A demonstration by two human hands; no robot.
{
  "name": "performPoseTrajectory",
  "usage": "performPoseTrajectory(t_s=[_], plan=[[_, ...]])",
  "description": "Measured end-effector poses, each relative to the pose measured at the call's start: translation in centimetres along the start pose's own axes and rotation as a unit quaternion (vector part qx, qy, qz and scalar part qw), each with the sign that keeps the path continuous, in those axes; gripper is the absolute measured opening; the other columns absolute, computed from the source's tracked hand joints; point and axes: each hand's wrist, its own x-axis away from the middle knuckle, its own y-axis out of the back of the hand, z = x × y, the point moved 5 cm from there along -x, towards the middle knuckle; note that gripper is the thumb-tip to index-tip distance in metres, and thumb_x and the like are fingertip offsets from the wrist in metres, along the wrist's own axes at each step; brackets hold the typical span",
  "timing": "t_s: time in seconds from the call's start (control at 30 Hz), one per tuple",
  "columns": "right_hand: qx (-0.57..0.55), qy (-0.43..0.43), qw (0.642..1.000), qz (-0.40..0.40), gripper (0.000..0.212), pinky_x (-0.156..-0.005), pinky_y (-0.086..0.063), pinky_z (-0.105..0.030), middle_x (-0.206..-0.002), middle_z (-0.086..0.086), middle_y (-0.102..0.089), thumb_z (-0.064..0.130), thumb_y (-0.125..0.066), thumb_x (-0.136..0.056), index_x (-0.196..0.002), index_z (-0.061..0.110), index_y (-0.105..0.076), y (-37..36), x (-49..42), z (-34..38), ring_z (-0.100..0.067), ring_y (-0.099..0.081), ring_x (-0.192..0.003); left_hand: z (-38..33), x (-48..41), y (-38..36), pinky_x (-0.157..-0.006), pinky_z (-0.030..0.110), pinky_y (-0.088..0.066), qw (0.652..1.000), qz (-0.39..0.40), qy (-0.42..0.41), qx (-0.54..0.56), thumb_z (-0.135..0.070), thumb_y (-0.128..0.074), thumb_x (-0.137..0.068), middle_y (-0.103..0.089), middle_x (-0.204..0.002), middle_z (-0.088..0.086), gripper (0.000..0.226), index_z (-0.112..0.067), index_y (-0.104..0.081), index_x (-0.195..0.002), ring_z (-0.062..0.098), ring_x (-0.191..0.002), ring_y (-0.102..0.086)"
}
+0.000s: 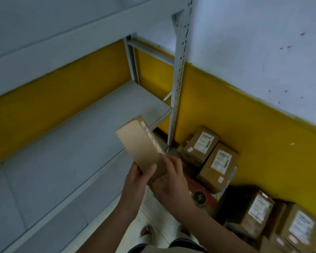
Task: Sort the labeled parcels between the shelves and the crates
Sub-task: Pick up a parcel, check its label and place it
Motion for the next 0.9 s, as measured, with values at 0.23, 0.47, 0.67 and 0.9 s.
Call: performPoseTrajectory(t_s=[0.23,0.47,0.67,0.9], plan=[[-0.013,0.085,0.996,0.036,0.049,-0.115,-0.038,-0.029,-0.149,0.011,-0.044,0.006,-0.054,-0.097,-0.144,0.018,-0.052,0.1,-0.3,2.2,-0.004,-0.037,-0.142,-1.7,-3.4,4.3,-0.1,0.047,-0.053,0.999,-0.014,-0.028,0.031,-0.048,-0.08,-0.07,-0.07,-0.128,-0.003,0.073,-0.025,-0.057,-0.136,0.018,-0.118,-0.067],[-0.223,-0.042,0.969,-0.1,0.035,-0.096,-0.055,-0.047,-0.117,0.003,-0.066,-0.005,-0.052,-0.097,-0.108,0.021,-0.073,2.3,-1.6,1.3,-0.018,-0.063,-0.114,-0.7,-5.2,7.2,-0.097,0.048,-0.052,0.997,0.05,0.019,0.058,-0.047,-0.067,-0.076,-0.069,-0.13,0.005,0.066,-0.019,-0.059,-0.136,0.026,-0.121,-0.065],[-0.322,-0.192,0.927,-0.017,0.037,-0.101,-0.051,-0.052,-0.123,0.003,-0.069,0.033,-0.062,-0.095,-0.132,0.029,-0.059,-0.2,-2.8,0.1,-0.02,-0.066,-0.115,-1.0,-5.8,8.7,-0.084,0.031,-0.055,0.987,0.112,0.063,0.096,-0.038,-0.048,-0.093,-0.07,-0.127,0.012,0.05,-0.01,-0.062,-0.132,0.025,-0.117,-0.067],[-0.384,-0.216,0.897,0.028,0.054,-0.1,-0.054,-0.048,-0.128,-0.001,-0.067,0.03,-0.063,-0.09,-0.142,0.03,-0.049,-2.2,-2.6,1.1,-0.023,-0.066,-0.116,-1.5,-6.8,9.4,-0.079,0.026,-0.058,0.987,0.138,0.052,0.066,-0.038,-0.047,-0.093,-0.072,-0.123,0.011,0.047,-0.01,-0.064,-0.128,0.023,-0.113,-0.069]])
